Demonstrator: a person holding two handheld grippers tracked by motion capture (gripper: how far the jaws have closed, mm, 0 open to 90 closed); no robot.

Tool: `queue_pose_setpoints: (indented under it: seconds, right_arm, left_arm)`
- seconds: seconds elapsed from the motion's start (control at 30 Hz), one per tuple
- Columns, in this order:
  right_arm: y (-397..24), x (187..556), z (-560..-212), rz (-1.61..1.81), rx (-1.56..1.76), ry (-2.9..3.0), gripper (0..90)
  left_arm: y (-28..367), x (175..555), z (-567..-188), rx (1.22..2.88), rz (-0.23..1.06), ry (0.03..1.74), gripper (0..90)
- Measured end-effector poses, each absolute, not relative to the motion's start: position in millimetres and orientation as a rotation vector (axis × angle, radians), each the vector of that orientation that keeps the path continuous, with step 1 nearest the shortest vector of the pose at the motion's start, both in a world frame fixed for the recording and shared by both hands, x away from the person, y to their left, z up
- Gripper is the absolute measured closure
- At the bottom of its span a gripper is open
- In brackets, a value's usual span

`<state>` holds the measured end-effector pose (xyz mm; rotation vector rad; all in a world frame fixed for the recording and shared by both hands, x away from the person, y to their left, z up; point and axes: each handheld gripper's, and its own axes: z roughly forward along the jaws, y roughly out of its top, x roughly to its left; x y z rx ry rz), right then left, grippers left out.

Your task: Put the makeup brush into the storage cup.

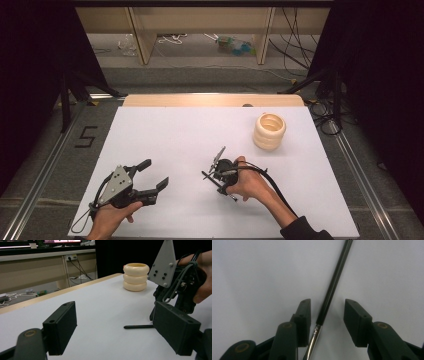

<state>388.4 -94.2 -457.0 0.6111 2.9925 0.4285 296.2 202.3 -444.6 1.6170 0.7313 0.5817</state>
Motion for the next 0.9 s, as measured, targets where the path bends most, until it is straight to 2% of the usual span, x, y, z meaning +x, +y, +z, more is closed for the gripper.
queue_pose_setpoints:
  seconds: [0.9]
  right_arm:
    - [-88.6, 390.1, -457.9, 0.366, 0.611, 3.015, 76.1]
  left_arm:
    - [202.9, 296.0, -443.6, 1.623, 0.594, 0.716, 19.4]
